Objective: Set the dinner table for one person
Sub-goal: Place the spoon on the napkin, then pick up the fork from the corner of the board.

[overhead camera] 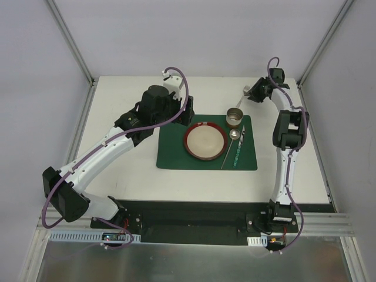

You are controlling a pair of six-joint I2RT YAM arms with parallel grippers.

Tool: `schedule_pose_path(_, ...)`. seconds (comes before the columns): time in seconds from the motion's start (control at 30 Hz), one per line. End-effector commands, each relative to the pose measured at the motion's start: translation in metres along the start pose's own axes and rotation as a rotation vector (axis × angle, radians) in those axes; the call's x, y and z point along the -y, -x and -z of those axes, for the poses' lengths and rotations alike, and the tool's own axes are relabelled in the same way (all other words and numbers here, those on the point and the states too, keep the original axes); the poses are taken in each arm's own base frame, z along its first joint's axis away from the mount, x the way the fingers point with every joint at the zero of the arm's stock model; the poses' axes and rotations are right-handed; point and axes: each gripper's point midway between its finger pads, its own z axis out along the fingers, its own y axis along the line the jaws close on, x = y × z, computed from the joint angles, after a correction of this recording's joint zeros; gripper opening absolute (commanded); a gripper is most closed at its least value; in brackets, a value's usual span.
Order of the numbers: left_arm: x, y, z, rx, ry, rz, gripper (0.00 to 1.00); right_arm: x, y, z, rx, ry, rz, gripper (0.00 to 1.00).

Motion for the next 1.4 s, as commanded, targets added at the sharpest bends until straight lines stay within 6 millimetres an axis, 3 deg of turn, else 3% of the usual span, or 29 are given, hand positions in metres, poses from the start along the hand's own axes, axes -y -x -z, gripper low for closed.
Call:
schedule_pose_path(0.0,0.007,0.003,0.004,-0.003,-0.046,0.053,0.85,-0.006,0.006,-0.012,0.000,0.060,-0.060,0.33)
schedule_pose_path(0.57,0.020,-0.004,0.010,-0.048,-0.104,0.113,0.82,0.011,0.005,-0.053,-0.008,0.100,-0.192,0.34)
schedule_pose_path(0.67,0.020,-0.004,0.011,-0.044,-0.103,0.118,0.82,0.009,0.008,-0.054,0.002,0.099,-0.209,0.31)
schedule_pose_path(0.73,0.020,-0.004,0.012,-0.044,-0.101,0.120,0.81,0.009,0.007,-0.055,0.000,0.100,-0.216,0.24)
schedule_pose_path(0.93,0.020,-0.005,0.014,-0.046,-0.101,0.125,0.81,0.010,0.007,-0.056,0.004,0.086,-0.232,0.05)
schedule_pose_path(1.2,0.021,-0.012,0.018,-0.065,-0.111,0.125,0.81,0.009,0.011,-0.054,0.007,0.098,-0.270,0.01)
schedule_pose_path(1.33,0.019,-0.031,0.012,-0.116,-0.097,0.121,0.81,-0.007,0.024,-0.036,0.021,0.143,-0.267,0.01)
schedule_pose_path(1.37,0.018,-0.039,0.009,-0.135,-0.091,0.122,0.81,-0.021,0.034,-0.021,0.043,0.169,-0.247,0.01)
